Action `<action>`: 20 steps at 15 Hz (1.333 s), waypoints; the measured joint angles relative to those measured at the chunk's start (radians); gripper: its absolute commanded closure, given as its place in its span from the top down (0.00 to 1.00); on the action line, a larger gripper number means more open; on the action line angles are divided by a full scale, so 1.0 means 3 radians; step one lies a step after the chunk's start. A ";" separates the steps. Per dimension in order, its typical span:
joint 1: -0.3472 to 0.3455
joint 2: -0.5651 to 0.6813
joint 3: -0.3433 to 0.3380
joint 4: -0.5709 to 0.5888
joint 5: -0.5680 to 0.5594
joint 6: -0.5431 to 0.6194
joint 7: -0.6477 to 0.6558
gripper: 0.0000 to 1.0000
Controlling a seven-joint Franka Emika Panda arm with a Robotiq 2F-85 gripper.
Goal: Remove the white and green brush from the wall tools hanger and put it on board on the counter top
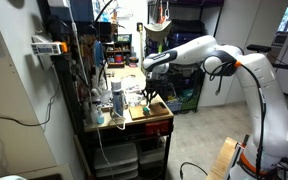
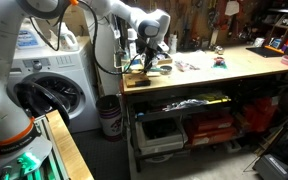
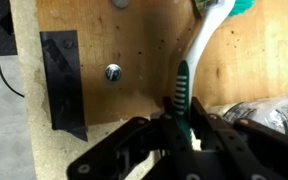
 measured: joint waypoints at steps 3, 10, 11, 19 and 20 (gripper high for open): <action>0.0011 0.0024 0.0015 -0.0004 -0.0004 0.0025 -0.0043 0.45; 0.0113 -0.0124 0.0006 -0.0003 -0.0381 0.0025 0.0038 0.90; 0.0135 -0.0186 0.0005 -0.0005 -0.0442 0.0025 0.0062 0.98; 0.0256 -0.1161 0.0040 -0.0187 -0.0880 0.0092 -0.0141 1.00; 0.0257 -0.1325 0.0048 -0.0233 -0.0922 0.0091 -0.0144 0.99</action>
